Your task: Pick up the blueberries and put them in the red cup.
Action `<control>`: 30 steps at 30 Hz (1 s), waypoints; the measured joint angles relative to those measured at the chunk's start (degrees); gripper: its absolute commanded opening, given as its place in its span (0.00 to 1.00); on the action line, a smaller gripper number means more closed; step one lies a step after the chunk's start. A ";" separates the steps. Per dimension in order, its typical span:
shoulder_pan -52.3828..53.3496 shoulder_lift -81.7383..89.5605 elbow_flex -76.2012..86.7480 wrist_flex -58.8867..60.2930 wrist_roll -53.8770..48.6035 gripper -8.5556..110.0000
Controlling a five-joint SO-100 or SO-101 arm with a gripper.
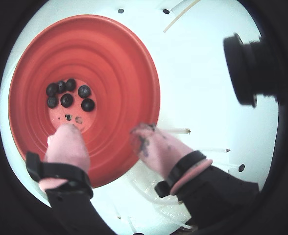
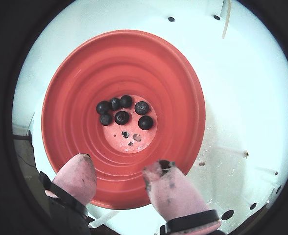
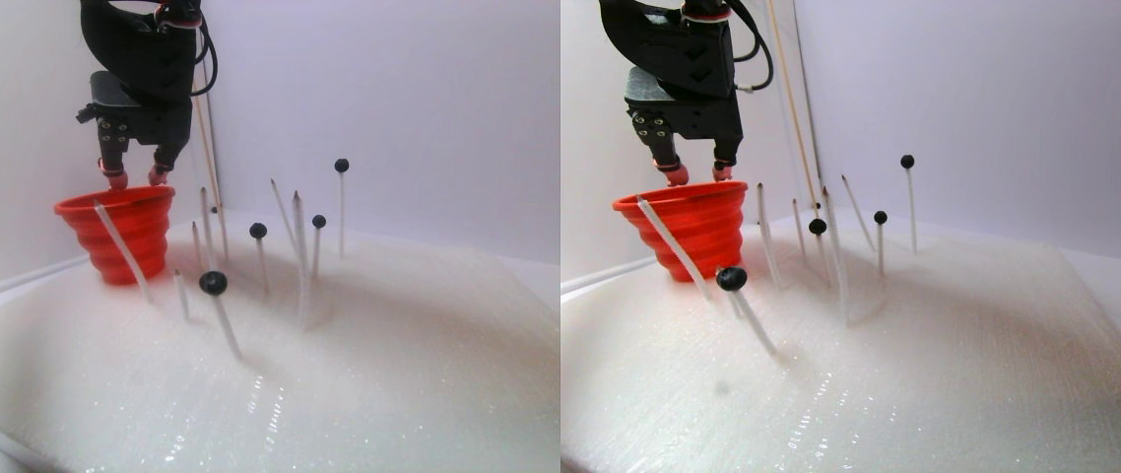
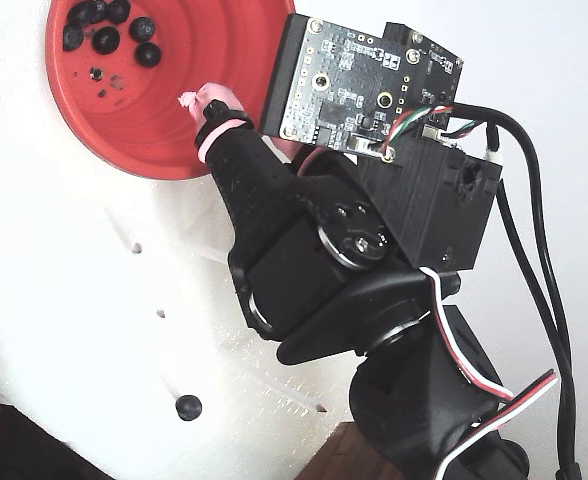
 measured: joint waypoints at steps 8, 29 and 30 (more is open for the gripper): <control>0.26 3.60 0.09 2.55 0.00 0.23; 5.45 11.95 3.43 10.37 -2.64 0.22; 5.54 12.22 3.52 10.55 -2.64 0.22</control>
